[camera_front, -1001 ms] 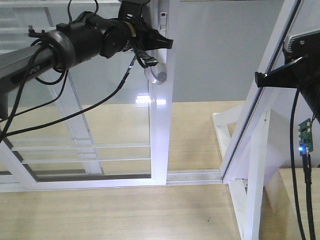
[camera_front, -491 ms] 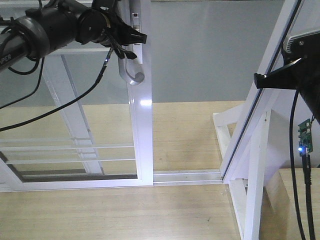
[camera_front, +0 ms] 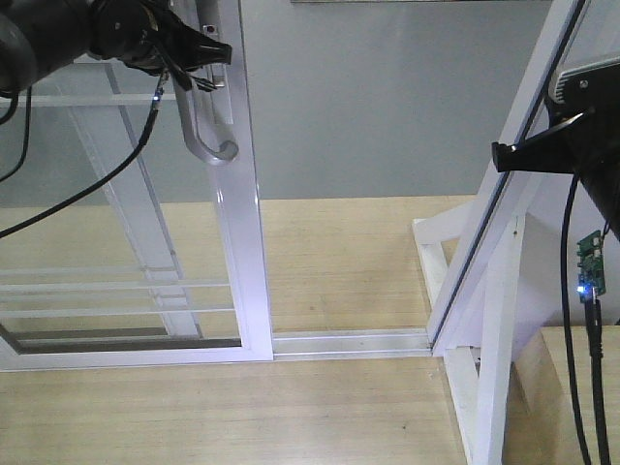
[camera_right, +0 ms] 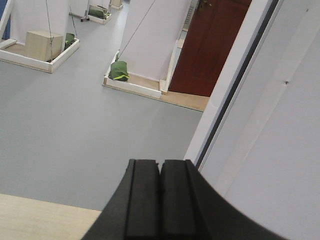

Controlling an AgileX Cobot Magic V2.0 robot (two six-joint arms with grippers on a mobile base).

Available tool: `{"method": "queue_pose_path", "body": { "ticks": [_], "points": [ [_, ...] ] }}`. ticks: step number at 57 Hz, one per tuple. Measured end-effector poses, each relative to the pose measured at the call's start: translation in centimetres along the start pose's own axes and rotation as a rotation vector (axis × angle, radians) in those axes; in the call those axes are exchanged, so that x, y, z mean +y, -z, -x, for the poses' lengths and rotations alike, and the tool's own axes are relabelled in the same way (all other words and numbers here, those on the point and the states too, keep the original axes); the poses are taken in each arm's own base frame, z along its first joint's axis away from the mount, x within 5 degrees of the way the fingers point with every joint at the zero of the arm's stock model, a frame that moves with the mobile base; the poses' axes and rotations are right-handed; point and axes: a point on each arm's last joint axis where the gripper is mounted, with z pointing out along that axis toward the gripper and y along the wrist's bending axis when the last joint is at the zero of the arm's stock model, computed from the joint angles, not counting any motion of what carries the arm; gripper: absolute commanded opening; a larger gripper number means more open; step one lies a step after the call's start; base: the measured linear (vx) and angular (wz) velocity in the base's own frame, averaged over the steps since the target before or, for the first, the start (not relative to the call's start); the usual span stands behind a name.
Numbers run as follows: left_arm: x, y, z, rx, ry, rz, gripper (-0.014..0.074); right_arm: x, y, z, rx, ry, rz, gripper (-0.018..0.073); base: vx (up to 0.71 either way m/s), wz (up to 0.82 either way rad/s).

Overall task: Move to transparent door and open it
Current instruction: 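Pull the handle with the left gripper, sliding the door panel open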

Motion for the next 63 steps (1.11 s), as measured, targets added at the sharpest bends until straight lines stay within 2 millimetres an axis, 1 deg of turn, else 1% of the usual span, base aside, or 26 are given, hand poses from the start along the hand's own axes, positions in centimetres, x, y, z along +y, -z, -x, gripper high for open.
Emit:
{"method": "queue_pose_path", "body": {
  "ticks": [15, 27, 31, 41, 49, 51, 57, 59, 62, 63],
  "points": [
    [3.0, 1.5, 0.7, 0.000, 0.001, 0.080, 0.0000, 0.0, 0.0, 0.0, 0.001, 0.000, 0.001, -0.0002, 0.00, 0.00],
    [5.4, 3.3, 1.8, -0.044, -0.015, 0.152, 0.0000, 0.0, 0.0, 0.0, 0.001, 0.000, 0.001, -0.0002, 0.00, 0.00],
    [5.9, 4.0, 2.2, -0.064, -0.025, 0.167, 0.0000, 0.0, 0.0, 0.0, 0.001, 0.000, 0.001, -0.0002, 0.00, 0.00],
    [6.8, 4.7, 2.2, -0.047, -0.038, 0.208, 0.0000, 0.0, 0.0, 0.0, 0.001, -0.002, 0.001, -0.0002, 0.00, 0.00],
    [7.1, 6.2, 2.3, -0.048, -0.057, 0.215, 0.0000, 0.0, 0.0, 0.0, 0.001, -0.003, 0.001, -0.0002, 0.00, 0.00],
    [7.1, 6.7, 2.2, -0.053, -0.067, 0.212, 0.0000, 0.0, 0.0, 0.0, 0.001, -0.003, 0.001, -0.0002, 0.00, 0.00],
    [7.0, 9.1, 1.6, -0.091, -0.082, 0.193, 0.0000, 0.0, 0.0, 0.0, 0.001, -0.004, 0.001, -0.0002, 0.00, 0.00],
    [6.7, 10.4, 1.6, -0.129, -0.076, 0.173, 0.0000, 0.0, 0.0, 0.0, 0.001, -0.004, 0.001, -0.0002, 0.00, 0.00],
    [6.1, 12.9, 2.2, -0.228, -0.080, 0.144, 0.0000, 0.0, 0.0, 0.0, 0.001, -0.005, 0.001, -0.0002, 0.00, 0.00],
    [5.9, 14.1, 2.4, -0.275, -0.082, 0.131, 0.0000, 0.0, 0.0, 0.0, 0.001, -0.006, 0.001, -0.0002, 0.00, 0.00]
  ]
}}
